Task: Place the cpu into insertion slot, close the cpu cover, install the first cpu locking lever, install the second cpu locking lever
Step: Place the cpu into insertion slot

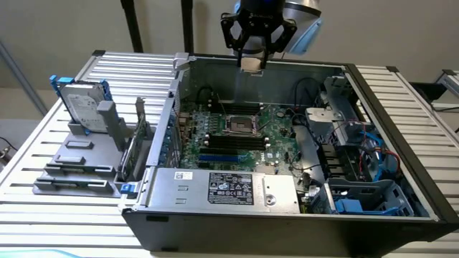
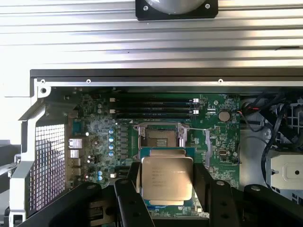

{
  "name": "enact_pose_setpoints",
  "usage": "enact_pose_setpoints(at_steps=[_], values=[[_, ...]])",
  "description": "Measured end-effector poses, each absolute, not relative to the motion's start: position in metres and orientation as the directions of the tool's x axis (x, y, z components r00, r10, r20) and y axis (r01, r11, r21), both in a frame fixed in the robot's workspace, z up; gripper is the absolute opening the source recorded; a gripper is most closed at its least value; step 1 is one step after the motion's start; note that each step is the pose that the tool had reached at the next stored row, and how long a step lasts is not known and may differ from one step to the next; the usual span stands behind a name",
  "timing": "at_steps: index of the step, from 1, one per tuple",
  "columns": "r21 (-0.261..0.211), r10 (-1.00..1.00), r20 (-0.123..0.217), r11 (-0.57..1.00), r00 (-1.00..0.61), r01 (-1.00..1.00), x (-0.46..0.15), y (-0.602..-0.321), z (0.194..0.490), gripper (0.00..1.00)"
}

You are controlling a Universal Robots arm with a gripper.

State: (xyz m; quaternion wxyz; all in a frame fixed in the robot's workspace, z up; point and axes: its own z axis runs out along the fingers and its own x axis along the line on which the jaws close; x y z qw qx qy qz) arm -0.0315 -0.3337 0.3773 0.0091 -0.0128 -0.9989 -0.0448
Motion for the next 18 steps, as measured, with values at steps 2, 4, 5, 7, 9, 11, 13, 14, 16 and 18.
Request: enact_pose_setpoints(at_steps=[2,4,5,7,9,11,13,14,16,18], values=[[0.088,0.025,0.018,0.996,-1.000,0.026,-0.032,-0.333,0.377,0.55],[0.084,0.025,0.017,0.996,-1.000,0.026,-0.032,-0.329,0.374,0.55],[0.081,0.025,0.017,0.996,-1.000,0.026,-0.032,-0.326,0.373,0.55],[0.071,0.025,0.016,0.997,-1.000,0.026,-0.032,-0.322,0.371,0.55],[0.058,0.025,0.016,0.998,-1.000,0.026,-0.032,-0.317,0.369,0.55],[0.048,0.025,0.015,0.999,-1.000,0.026,-0.032,-0.314,0.367,0.55],[0.045,0.032,0.016,0.998,-0.999,0.033,-0.032,-0.312,0.364,0.55],[0.045,0.050,0.016,0.998,-0.999,0.050,-0.032,-0.312,0.364,0.55],[0.045,0.085,0.016,0.995,-0.996,0.086,-0.032,-0.312,0.363,0.55],[0.045,0.121,0.016,0.992,-0.993,0.121,-0.032,-0.312,0.363,0.55]])
